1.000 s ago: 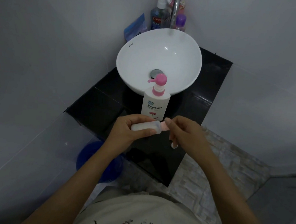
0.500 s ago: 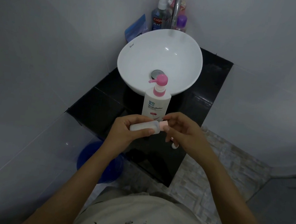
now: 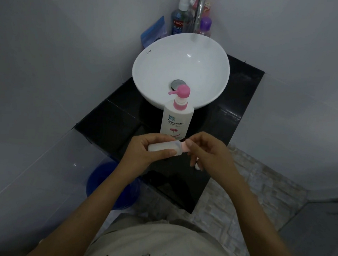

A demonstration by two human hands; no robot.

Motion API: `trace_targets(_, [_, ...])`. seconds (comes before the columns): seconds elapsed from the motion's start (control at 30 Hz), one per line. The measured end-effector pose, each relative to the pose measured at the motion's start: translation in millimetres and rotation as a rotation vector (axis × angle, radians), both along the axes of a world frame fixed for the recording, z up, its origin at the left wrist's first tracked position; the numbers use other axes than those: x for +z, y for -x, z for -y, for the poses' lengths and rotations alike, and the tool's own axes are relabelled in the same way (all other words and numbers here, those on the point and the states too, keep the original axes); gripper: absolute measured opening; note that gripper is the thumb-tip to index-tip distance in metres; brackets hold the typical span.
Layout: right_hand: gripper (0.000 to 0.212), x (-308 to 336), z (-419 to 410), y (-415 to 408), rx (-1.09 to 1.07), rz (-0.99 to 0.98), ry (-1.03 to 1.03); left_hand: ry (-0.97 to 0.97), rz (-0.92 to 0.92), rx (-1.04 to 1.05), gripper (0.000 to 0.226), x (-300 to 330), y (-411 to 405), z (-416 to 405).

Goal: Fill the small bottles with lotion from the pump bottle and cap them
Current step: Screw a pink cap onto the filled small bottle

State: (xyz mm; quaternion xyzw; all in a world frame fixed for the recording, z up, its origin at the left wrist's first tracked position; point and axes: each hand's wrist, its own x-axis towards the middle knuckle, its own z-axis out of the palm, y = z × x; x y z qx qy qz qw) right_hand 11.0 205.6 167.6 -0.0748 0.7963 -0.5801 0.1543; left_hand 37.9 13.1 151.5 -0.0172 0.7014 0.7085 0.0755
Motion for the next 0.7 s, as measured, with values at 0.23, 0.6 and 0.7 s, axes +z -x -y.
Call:
trace_targets(0.23, [0.012,-1,2,-3,-0.025,0.019,0.024,0.021,-0.028,-0.016,0.028,-1,2,0])
trace_targets(0.6, [0.015,-10,4,-6,-0.120,-0.246,-0.184,0.223,-0.098,-0.020,0.039,-33,7,-1])
trace_targets(0.7, [0.015,-18,-4,2,-0.092,-0.458,-0.382,0.440,-0.140,-0.001,0.046,-43,12,8])
